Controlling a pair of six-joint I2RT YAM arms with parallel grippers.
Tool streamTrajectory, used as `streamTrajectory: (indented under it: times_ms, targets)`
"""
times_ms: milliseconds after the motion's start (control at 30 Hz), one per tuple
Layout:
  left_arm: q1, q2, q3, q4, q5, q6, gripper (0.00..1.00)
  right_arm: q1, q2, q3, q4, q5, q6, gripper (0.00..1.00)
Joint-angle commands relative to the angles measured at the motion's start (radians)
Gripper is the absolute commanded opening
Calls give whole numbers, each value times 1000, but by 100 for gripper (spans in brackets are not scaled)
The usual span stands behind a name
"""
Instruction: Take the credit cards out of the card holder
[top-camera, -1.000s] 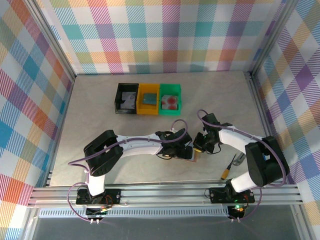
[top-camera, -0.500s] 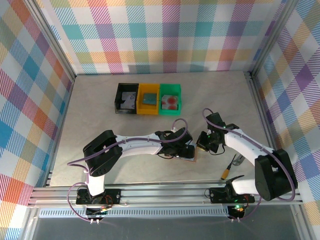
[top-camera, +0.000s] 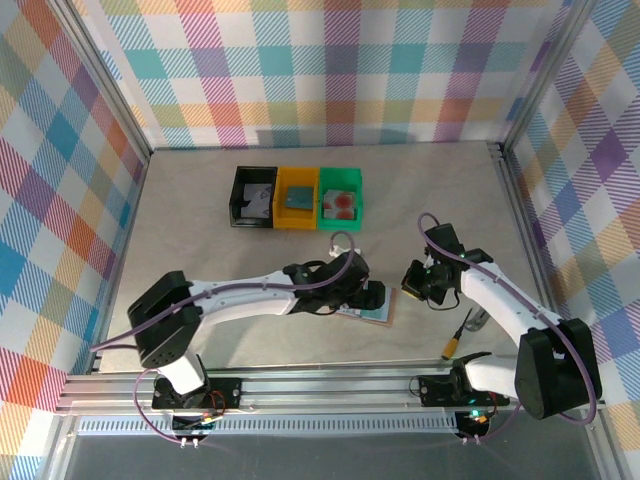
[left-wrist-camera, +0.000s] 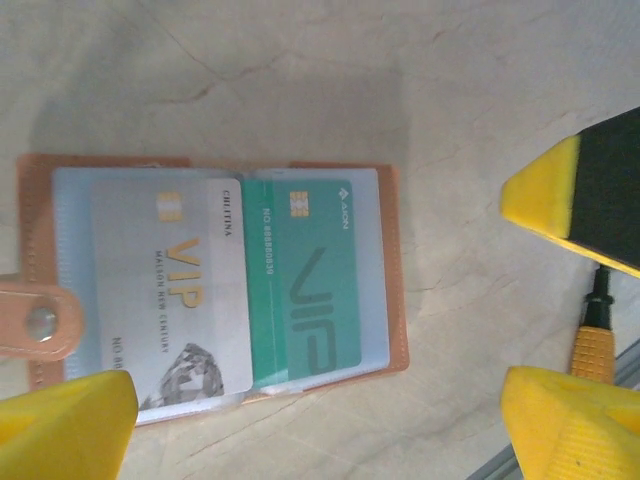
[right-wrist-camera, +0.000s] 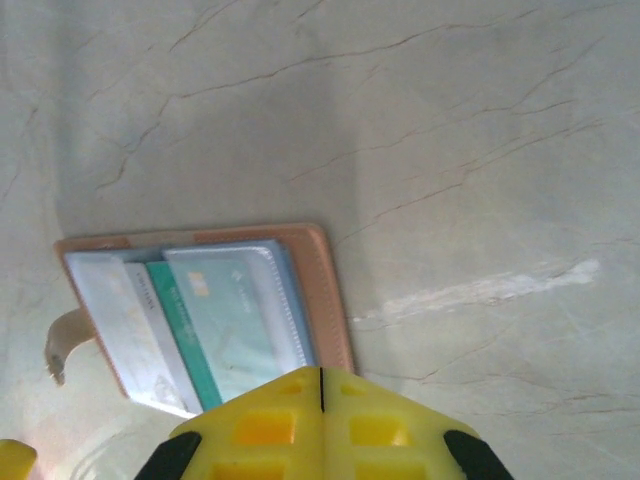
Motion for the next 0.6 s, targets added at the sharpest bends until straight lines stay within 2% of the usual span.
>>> streamTrajectory:
  times_ms: [0, 133, 300, 367, 467, 567]
  targets:
    - [28, -59, -59, 66, -29, 14, 94, -3, 17, 19, 35, -131, -41, 0]
    - [41, -36, -65, 86, 40, -9, 93, -2, 16, -31, 176, -275, -40, 0]
    - [40, -42, -173, 373, 143, -78, 92, -2, 44, -49, 241, -324, -27, 0]
    - [39, -20, -164, 388, 150, -89, 91, -2, 80, -44, 234, -334, -7, 0]
    - [40, -12, -174, 413, 146, -95, 90, -3, 122, -65, 315, -430, 34, 0]
    - [39, -39, -208, 428, 117, -99, 90, -2, 116, -93, 365, -438, 65, 0]
